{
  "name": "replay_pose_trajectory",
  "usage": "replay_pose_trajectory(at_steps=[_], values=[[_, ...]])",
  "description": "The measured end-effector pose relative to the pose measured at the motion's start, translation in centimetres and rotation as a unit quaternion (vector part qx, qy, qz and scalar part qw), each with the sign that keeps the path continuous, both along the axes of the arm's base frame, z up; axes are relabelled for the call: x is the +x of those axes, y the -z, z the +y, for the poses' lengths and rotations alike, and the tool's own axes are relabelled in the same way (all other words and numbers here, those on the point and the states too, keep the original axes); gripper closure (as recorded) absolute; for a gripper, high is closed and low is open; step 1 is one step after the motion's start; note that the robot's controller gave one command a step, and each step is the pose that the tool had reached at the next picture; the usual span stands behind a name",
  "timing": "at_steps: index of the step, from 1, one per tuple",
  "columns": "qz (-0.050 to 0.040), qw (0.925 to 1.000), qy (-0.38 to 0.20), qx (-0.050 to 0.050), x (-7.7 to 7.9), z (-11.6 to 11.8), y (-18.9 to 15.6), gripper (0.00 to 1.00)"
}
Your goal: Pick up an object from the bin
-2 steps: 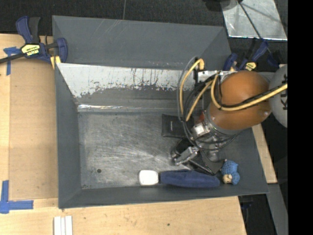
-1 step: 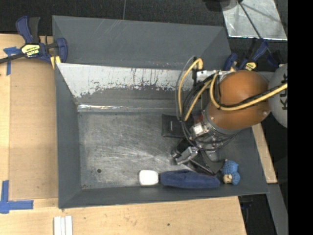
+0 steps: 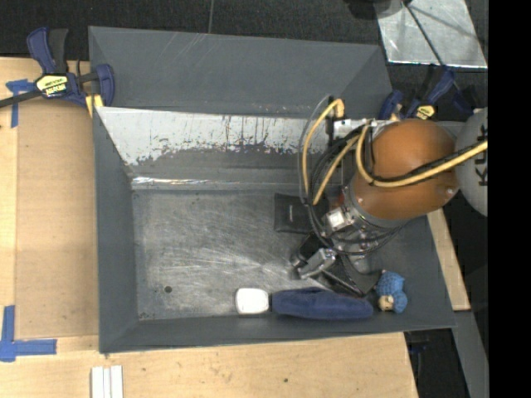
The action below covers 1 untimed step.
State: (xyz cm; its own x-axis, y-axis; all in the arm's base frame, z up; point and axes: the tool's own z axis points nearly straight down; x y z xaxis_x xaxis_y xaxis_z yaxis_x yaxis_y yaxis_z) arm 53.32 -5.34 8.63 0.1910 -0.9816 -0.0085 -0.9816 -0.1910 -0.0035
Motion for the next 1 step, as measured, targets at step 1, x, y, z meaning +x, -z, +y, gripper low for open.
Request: replay_pose_trajectory(at_steps=[1], values=[[-0.0008, 1.0, -0.002, -0.004, -0.4, -0.98, -11.77, 1.0]])
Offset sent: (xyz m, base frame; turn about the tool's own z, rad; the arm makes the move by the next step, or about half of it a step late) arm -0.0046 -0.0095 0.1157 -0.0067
